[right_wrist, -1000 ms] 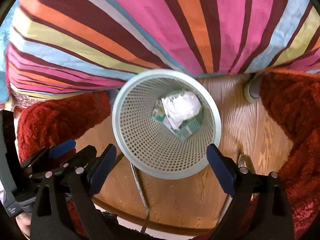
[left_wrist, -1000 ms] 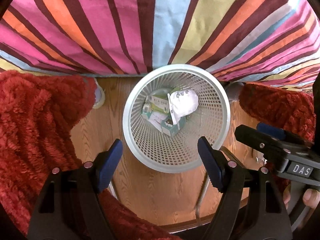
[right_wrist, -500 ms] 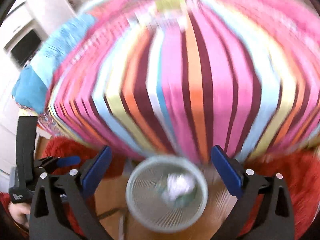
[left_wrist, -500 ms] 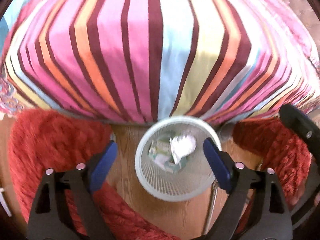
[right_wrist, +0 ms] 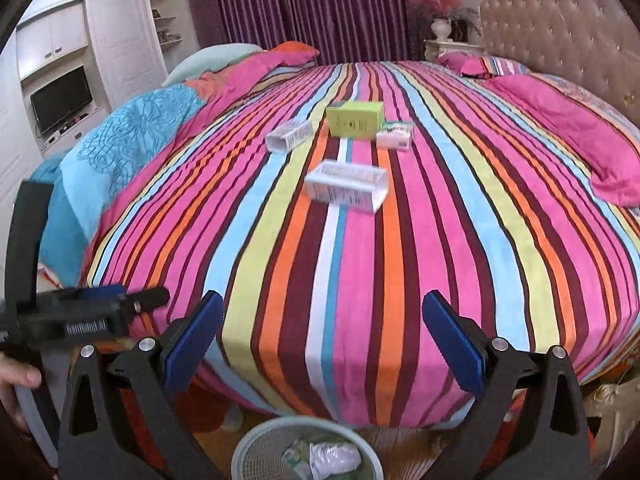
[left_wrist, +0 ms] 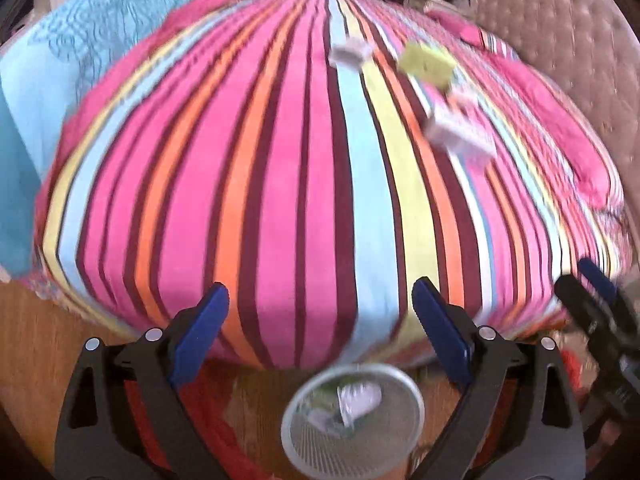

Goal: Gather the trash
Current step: 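Raise both tools back toward the remaining boxes on the bed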

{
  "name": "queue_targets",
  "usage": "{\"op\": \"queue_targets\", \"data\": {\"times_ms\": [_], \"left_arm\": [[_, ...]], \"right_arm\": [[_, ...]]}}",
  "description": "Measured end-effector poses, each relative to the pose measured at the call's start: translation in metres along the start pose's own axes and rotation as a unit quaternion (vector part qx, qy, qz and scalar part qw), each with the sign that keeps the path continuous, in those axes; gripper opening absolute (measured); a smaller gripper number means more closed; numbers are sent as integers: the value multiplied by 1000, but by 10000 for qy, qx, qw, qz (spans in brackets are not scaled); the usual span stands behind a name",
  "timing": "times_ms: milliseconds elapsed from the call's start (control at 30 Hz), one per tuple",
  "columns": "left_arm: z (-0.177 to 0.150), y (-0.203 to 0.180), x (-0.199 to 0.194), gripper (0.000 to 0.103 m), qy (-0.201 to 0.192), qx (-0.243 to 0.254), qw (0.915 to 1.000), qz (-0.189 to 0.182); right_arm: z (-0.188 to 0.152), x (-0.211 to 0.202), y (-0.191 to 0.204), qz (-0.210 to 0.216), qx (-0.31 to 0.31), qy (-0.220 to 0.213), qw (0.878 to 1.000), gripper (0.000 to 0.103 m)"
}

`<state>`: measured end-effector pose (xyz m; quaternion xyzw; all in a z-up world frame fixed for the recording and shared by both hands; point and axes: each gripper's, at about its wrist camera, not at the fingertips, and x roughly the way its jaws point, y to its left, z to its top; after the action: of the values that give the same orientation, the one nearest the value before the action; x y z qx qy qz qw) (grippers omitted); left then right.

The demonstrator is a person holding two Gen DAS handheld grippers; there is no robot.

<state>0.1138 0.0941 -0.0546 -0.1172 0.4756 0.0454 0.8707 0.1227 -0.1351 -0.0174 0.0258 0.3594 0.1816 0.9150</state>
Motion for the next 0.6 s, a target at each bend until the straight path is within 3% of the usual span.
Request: {"op": "queue_targets", "data": {"times_ms": [200, 600], "left_arm": [[45, 4, 10, 90, -180, -76, 9998, -69], [123, -1, 61, 90, -198, 298, 9992, -174]], "right_arm": [[16, 20, 0, -99, 121, 61, 9999, 95], [38, 58, 3, -311, 259, 153, 9991, 95]]}}
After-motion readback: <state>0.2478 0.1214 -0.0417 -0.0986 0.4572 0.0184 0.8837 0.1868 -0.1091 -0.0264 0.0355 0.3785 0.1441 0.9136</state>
